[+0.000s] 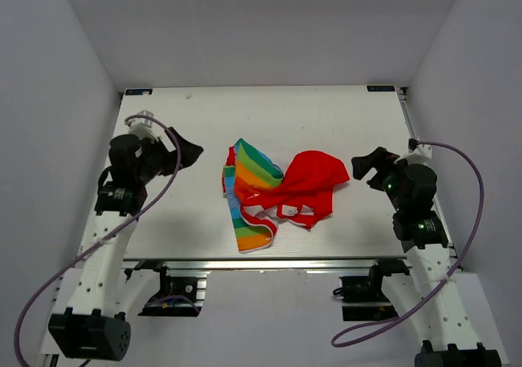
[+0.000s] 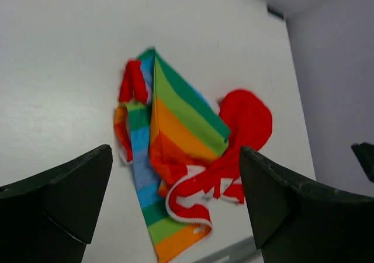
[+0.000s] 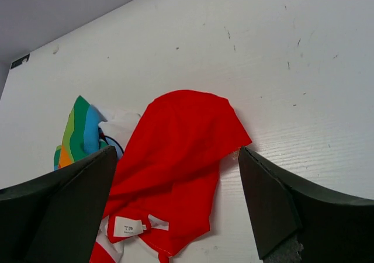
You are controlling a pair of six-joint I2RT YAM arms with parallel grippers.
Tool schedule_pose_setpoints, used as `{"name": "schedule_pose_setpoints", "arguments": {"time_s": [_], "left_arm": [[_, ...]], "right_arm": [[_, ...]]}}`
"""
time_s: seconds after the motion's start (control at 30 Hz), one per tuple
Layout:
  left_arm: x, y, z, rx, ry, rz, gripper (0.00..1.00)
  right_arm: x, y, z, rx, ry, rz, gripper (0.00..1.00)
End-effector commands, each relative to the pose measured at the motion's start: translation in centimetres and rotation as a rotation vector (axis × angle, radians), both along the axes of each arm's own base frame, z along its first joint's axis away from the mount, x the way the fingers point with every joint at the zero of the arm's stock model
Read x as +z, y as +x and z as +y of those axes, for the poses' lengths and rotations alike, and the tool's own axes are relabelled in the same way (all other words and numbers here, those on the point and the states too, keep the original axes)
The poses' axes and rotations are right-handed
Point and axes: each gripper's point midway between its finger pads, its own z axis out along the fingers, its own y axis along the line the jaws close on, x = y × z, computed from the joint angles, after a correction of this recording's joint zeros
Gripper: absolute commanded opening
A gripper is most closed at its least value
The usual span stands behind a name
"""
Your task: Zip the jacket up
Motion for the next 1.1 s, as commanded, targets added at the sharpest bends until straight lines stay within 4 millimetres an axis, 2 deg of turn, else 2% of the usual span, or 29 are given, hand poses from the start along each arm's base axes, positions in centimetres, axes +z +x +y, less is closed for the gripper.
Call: {"name": "schedule_pose_setpoints", "arguments": {"time_s": [0.0, 0.07, 0.1, 0.13, 0.17, 0.2, 0.23, 0.3, 0.33, 0.43, 0.53, 0.6, 0.67, 0.7, 0.73, 0.8, 0.83, 0.87, 0.9, 0.93, 0.97, 1.0, 1.07], "left_arm": [[-6.6, -2.3, -3.0, -0.179, -0.07, 0.205, 0.98], [-8.1, -3.2, -4.6, -0.248, -0.096, 0.221, 0.98], [-9.0, -4.2, -6.2, -0.303, -0.086, 0.243, 0.98], [-11.0, -4.5, -6.3, -0.276, -0.047, 0.28, 0.98], [-12.0, -5.0, -6.9, -0.282, -0.015, 0.301, 0.98], [-13.0, -6.4, -8.9, -0.344, 0.024, 0.321, 0.98], [-14.3, -7.0, -9.5, -0.35, 0.046, 0.359, 0.98], [-15.5, -8.0, -11.0, -0.395, 0.076, 0.38, 0.98], [-16.0, -8.2, -11.4, -0.404, 0.085, 0.391, 0.98], [-17.8, -7.7, -12.4, -0.392, 0.153, 0.419, 0.97], [-19.4, -6.2, -12.9, -0.357, 0.228, 0.465, 0.94], [-20.3, -4.8, -13.2, -0.329, 0.274, 0.497, 0.92], [-20.8, -4.0, -13.6, -0.325, 0.299, 0.501, 0.89], [-21.5, -3.5, -14.0, -0.335, 0.318, 0.513, 0.87], [-21.8, -3.3, -14.3, -0.339, 0.321, 0.522, 0.82], [-22.4, -2.8, -15.1, -0.363, 0.33, 0.545, 0.7], [-22.5, -2.9, -15.6, -0.388, 0.321, 0.559, 0.61], [-22.6, -2.9, -15.8, -0.395, 0.321, 0.567, 0.44], [-22.2, -2.6, -16.3, -0.404, 0.315, 0.562, 0.36], [-21.8, -2.3, -16.3, -0.401, 0.315, 0.555, 0.27], [-21.4, -2.4, -16.3, -0.401, 0.319, 0.554, 0.08], [-20.9, -2.2, -16.2, -0.397, 0.324, 0.545, 0.0], [-18.2, -1.4, -16.0, -0.372, 0.323, 0.489, 0.0]], "right_arm": [[1.8, -0.2, 0.6, 0.041, -0.003, -0.021, 0.89], [0.7, -0.4, 1.0, 0.066, -0.006, 0.033, 0.89], [0.2, -0.4, 1.3, 0.093, -0.023, 0.053, 0.89], [-1.3, -0.4, 1.5, 0.116, -0.039, 0.108, 0.89], [-2.3, -0.5, 1.6, 0.125, -0.043, 0.155, 0.89], [-3.3, -0.5, 1.6, 0.118, -0.028, 0.202, 0.89], [-5.0, -0.3, 1.7, 0.135, -0.043, 0.27, 0.89], [-6.7, -0.7, 2.6, 0.185, -0.03, 0.347, 0.9], [-8.3, -0.8, 3.0, 0.206, -0.014, 0.412, 0.9], [-11.6, -1.3, 4.5, 0.268, 0.023, 0.509, 0.89], [-14.3, -1.6, 5.3, 0.274, 0.026, 0.575, 0.89], [-15.2, -1.6, 6.2, 0.284, 0.005, 0.586, 0.89], [-16.6, -1.3, 6.2, 0.242, -0.038, 0.62, 0.89], [-16.6, -1.1, 7.0, 0.255, -0.049, 0.615, 0.89], [-17.6, -1.2, 7.4, 0.25, -0.056, 0.648, 0.89], [-17.8, -1.0, 8.3, 0.254, -0.057, 0.646, 0.89], [-19.1, -0.7, 8.7, 0.248, -0.067, 0.676, 0.89], [-19.3, -0.5, 9.0, 0.254, -0.071, 0.676, 0.89], [-20.1, -0.5, 9.5, 0.266, -0.079, 0.696, 0.81], [-19.7, 0.0, 10.0, 0.276, -0.074, 0.684, 0.73], [-19.6, 0.2, 10.4, 0.284, -0.073, 0.68, 0.61], [-19.6, 0.3, 10.5, 0.282, -0.078, 0.68, 0.31], [-18.0, 1.7, 10.3, 0.247, -0.095, 0.642, 0.07]]}}
